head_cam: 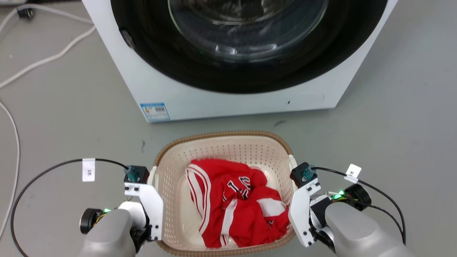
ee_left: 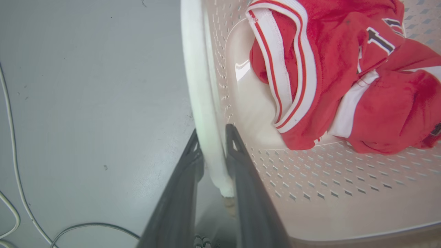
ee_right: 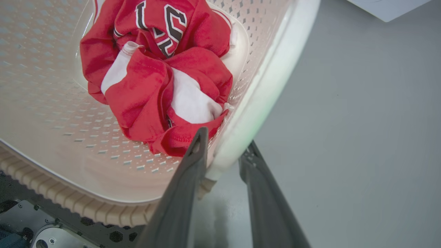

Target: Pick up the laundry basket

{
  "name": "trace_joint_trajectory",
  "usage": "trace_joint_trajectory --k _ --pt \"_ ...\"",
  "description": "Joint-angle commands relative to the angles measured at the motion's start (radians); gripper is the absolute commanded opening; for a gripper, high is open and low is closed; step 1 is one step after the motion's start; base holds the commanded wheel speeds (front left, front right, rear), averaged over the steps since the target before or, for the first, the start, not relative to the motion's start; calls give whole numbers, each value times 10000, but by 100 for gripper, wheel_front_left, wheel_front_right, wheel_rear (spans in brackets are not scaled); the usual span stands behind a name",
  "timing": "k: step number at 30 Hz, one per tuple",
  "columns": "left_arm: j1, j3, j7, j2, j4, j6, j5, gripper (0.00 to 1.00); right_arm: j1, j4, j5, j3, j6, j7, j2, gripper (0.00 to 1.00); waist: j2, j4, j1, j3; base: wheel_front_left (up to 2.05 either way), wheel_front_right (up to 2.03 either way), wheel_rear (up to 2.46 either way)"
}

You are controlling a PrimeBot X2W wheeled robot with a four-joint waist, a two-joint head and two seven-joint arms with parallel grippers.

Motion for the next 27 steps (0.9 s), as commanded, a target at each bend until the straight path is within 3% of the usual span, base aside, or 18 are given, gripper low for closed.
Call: trace_joint_trajectory --k 1,11,27 --pt "184 -187 118 -70 -168 -64 -95 0 74 -55 56 165 28 28 125 0 -1 -132 2 -492 0 0 0" --pt "914 -1018 1096 77 -527 -73 -1128 0 603 70 888 924 28 738 121 0 -1 -234 2 -1654 0 0 0" --pt "1252 -1982 2052 322 -768 -73 -2336 0 874 -44 2077 1874 28 1400 -133 0 -1 -127 2 -2375 0 0 0"
